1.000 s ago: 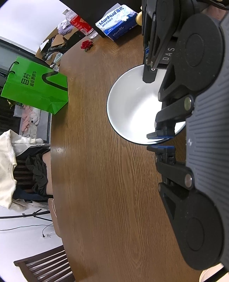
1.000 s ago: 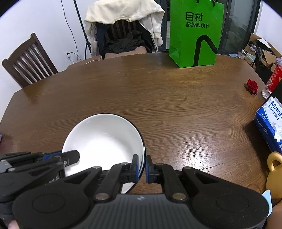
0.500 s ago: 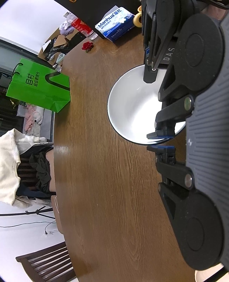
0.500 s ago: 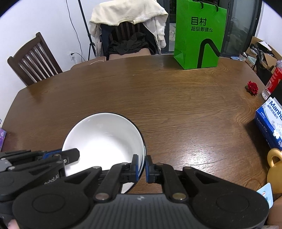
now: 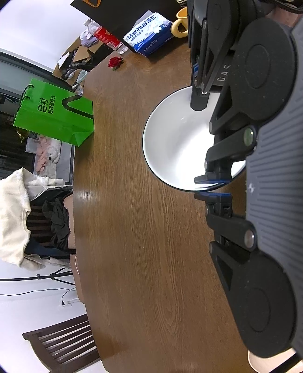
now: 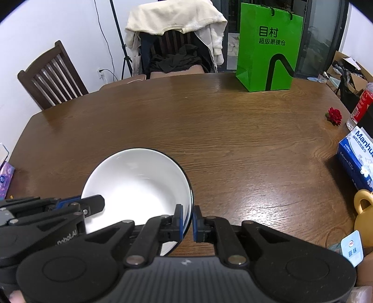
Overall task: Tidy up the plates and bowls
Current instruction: 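Lift the white bowl with both tools and carry it toward the blue bowl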
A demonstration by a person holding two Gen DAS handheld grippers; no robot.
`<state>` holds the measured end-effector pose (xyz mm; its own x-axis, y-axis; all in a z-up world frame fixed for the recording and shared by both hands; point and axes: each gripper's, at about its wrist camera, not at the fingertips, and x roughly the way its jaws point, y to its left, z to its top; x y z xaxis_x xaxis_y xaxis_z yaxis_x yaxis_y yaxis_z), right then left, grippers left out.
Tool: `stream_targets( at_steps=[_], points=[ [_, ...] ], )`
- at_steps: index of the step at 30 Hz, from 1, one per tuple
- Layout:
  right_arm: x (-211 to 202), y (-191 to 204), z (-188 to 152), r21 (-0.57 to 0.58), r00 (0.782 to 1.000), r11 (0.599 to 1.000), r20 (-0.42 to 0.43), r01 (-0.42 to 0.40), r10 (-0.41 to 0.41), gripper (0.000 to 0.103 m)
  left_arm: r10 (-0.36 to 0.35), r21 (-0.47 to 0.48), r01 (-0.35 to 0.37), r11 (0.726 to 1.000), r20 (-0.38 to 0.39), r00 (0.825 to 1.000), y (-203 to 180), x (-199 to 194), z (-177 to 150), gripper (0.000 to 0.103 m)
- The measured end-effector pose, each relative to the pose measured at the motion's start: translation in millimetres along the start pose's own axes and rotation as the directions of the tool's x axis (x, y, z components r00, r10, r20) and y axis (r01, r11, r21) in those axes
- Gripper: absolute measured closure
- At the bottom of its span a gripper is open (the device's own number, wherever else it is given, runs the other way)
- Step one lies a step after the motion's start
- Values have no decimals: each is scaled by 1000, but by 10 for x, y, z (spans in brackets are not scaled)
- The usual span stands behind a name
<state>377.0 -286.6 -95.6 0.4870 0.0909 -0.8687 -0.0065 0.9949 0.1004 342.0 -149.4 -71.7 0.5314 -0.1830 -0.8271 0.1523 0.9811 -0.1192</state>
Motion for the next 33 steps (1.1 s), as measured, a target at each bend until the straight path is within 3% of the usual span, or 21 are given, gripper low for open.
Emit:
stream_targets(
  at_steps=[33],
  points=[
    [-335, 292, -440, -12, 1000, 1000, 18, -9, 10, 96, 9, 2, -9, 1000, 23, 1000, 190, -452, -450, 96]
  ],
)
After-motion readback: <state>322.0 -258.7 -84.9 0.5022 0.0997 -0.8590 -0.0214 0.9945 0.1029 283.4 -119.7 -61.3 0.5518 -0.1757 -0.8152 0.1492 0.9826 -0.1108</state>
